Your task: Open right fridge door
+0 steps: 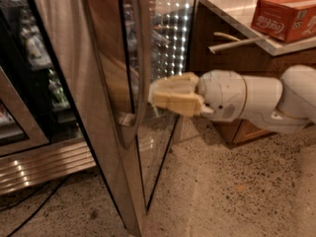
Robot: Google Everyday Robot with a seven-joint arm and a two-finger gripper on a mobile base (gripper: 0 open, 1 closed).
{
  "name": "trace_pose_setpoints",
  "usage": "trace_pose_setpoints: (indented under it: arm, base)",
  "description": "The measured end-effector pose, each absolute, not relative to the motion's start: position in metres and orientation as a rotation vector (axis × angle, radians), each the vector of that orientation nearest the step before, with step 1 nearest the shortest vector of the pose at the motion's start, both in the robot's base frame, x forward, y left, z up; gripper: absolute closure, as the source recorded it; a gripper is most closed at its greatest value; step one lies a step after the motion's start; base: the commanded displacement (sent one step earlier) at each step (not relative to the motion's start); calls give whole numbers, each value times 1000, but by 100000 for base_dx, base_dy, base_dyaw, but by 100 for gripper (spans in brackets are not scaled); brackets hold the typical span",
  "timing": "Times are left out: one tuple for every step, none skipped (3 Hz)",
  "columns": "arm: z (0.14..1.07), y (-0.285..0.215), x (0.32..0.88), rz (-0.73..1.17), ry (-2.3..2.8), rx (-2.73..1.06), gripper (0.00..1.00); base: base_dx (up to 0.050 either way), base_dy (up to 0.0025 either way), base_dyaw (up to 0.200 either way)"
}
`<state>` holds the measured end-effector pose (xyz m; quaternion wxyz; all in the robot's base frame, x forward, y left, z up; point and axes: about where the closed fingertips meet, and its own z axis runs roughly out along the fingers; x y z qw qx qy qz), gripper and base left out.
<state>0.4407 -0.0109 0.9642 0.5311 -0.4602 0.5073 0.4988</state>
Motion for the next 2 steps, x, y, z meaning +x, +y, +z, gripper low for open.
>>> trace_pose_setpoints:
  arm:
    - [938, 2, 425, 1265, 1217, -1045, 100]
    - [918, 20, 384, 1369, 1185, -988, 100]
  base:
    - [0, 0, 0]
    - [0, 0, 0]
